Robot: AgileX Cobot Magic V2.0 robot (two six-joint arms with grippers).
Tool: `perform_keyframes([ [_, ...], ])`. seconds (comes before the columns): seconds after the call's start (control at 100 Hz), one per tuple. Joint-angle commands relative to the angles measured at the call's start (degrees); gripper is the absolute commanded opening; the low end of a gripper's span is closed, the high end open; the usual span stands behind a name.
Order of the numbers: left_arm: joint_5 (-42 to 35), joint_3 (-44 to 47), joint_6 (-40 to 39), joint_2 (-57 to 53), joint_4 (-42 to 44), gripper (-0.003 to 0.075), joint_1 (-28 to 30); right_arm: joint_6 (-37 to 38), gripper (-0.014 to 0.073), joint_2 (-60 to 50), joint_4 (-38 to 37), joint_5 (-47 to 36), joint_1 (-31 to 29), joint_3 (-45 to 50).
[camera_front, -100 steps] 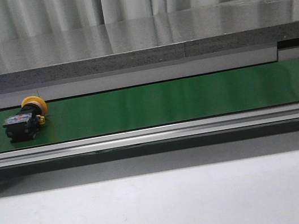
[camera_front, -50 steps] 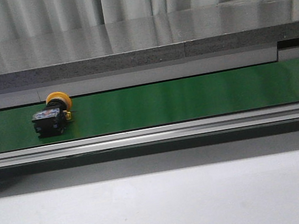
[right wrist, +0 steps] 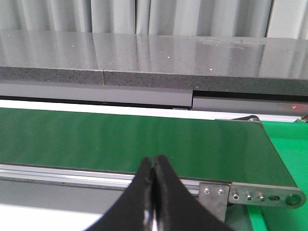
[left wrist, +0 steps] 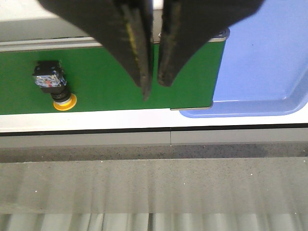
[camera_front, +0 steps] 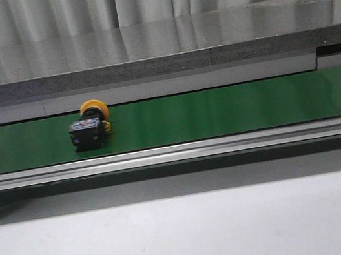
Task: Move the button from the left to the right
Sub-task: 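Let the belt carry the button toward the right arm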
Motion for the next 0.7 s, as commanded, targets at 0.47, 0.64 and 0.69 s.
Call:
perform_keyframes([
  [0.47, -4.8, -1.5, -0.1, 0.5, -1.0, 0.0005, -0.4, 0.0, -0.0068, -0.3, -0.8, -7.3, 0.0, -4.0],
  [0.64, -4.8, -1.5, -0.1, 0.5, -1.0, 0.0005, -0.4, 0.0, -0.0068, 4.1, -0.8, -1.6, 0.0, -11.8],
  [0.69, -4.8, -1.5, -0.1, 0.5, -1.0, 0.0005, -0.4, 0.0, -0.0068, 6.4, -0.8, 0.4, 0.0, -14.7],
])
